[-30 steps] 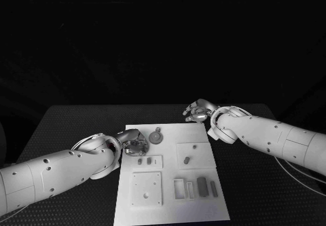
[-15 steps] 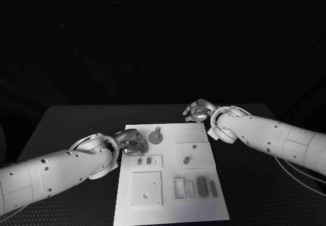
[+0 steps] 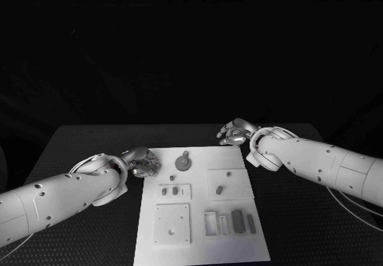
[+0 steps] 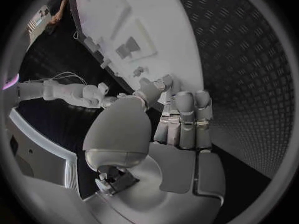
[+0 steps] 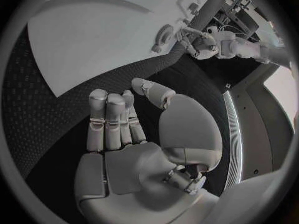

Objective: Assemble the parts on the task board

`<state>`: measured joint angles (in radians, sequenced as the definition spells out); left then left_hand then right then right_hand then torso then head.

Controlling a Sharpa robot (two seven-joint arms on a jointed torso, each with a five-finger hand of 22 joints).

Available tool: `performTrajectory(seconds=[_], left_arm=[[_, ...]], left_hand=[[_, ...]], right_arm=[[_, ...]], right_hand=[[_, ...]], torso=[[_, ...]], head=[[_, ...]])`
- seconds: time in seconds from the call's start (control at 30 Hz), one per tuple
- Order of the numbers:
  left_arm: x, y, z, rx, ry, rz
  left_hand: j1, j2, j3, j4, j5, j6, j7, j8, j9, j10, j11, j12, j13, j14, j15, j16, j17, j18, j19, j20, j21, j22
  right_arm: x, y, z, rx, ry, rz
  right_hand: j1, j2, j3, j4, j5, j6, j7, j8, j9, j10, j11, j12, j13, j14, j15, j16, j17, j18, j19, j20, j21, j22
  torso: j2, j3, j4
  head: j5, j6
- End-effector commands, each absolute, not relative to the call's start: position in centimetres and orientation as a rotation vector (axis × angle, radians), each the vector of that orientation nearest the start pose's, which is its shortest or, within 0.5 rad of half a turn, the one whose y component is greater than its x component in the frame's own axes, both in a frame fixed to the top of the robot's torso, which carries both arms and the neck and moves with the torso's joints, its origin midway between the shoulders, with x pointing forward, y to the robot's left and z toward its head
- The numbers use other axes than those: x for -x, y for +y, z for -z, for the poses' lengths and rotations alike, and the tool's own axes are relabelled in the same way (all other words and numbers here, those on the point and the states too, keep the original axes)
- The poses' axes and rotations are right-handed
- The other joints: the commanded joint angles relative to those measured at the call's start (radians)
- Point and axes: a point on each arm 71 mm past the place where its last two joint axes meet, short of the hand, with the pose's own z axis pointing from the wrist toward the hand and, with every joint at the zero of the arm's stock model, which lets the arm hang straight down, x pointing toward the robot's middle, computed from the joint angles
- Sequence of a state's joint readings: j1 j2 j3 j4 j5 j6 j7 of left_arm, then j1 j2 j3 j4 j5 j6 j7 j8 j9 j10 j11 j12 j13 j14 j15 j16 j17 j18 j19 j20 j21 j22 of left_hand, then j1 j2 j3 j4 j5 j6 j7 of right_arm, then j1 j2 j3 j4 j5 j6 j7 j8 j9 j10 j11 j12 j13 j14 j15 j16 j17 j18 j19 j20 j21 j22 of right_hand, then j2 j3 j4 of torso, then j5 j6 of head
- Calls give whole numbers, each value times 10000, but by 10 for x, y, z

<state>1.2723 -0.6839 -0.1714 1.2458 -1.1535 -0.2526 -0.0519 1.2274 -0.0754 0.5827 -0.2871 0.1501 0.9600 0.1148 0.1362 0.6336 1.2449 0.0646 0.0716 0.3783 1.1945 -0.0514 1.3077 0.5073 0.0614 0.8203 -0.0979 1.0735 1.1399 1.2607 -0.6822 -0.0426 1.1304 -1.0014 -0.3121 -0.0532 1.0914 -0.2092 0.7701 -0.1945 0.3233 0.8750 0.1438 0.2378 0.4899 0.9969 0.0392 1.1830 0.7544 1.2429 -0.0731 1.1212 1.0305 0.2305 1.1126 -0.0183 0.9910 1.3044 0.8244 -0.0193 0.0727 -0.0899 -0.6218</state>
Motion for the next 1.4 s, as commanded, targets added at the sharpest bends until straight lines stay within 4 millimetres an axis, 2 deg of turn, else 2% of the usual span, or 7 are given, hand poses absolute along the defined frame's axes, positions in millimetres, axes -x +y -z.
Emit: performTrajectory(seconds=[0.03,0.17,0.4,0.53,0.7,0.87,1.4], left_arm=[[-537,224,215,3095,18559,7575],[-544,245,207,5503,17971,8592],[-548,271,195,8686,16872,10030],[-544,275,193,9408,16546,10737],[-540,276,189,9087,16018,11066],[-535,275,187,8920,15872,11301],[-531,273,188,8919,15925,11383]], left_hand=[[-88,-135,19,34,-4,51,174,80,1,-100,-2,-45,31,-121,26,-126,-60,135,-157,-469,-125,-27],[-423,-244,42,75,10,40,391,154,-1,-267,137,-50,8,-986,177,-1103,-524,-76,-764,-283,-727,-248],[-889,-257,-66,164,-95,-114,392,276,14,-186,269,21,67,-1727,412,-3118,-1445,-401,-1436,-65,-1600,-574],[-1206,-270,-332,167,-92,-204,321,355,22,-82,255,20,97,-1867,614,-4045,-1768,-518,-1712,84,-1997,-694],[-1311,-289,-582,79,-85,-182,302,475,28,-22,208,8,93,-2095,886,-4854,-1941,-529,-2012,330,-2312,-752],[-1285,-321,-656,67,-67,-153,256,534,25,-12,185,-8,84,-2294,1029,-5093,-1923,-517,-2198,475,-2425,-733],[-1306,-325,-705,87,-73,-157,325,556,15,-44,249,-27,69,-2296,1056,-5159,-1866,-481,-2208,511,-2451,-712]], right_arm=[[-561,-245,180,-3339,16940,-6862],[-556,-246,180,-3137,17063,-7107],[-538,-244,183,-1929,17463,-7343],[-522,-244,185,-691,17764,-7194],[-505,-243,188,747,18033,-6892],[-489,-243,192,2360,17980,-6055],[-474,-238,203,4240,17650,-4682]], right_hand=[[-83,-58,-89,-15,-95,-31,81,50,-8,-90,-9,53,-15,-75,19,28,-13,313,-71,-18,-59,11],[-93,-74,-136,-81,-355,12,81,81,7,-208,-6,-13,-68,-190,25,-36,-46,313,-217,38,-140,15],[-124,-69,-212,-218,-985,-11,141,113,40,-969,94,-1516,-1124,-584,124,-561,-499,313,-739,304,-562,-77],[-56,-55,-397,-351,-1155,6,340,227,110,-790,309,-4756,-3529,-636,344,-533,-747,313,-756,367,-667,-59],[94,-39,-573,-419,-1173,96,320,349,159,-469,487,-6225,-4582,-634,477,-454,-903,313,-654,346,-765,-99],[212,-163,-572,-237,-1414,432,131,583,323,241,414,-7018,-5118,-500,422,-341,-1059,313,-461,294,-779,-98],[496,-808,57,285,-2247,624,22,624,421,886,396,-7882,-5554,-453,400,-238,-1307,313,-338,254,-877,-66]], torso=[[1,-2,-3],[-6,-4,15],[-13,-10,8],[-8,-16,19],[-8,-23,7],[-25,-38,12],[-5,-34,-4]], head=[[10,53],[6,76],[7,166],[-31,195],[44,244],[6,229],[60,150]])
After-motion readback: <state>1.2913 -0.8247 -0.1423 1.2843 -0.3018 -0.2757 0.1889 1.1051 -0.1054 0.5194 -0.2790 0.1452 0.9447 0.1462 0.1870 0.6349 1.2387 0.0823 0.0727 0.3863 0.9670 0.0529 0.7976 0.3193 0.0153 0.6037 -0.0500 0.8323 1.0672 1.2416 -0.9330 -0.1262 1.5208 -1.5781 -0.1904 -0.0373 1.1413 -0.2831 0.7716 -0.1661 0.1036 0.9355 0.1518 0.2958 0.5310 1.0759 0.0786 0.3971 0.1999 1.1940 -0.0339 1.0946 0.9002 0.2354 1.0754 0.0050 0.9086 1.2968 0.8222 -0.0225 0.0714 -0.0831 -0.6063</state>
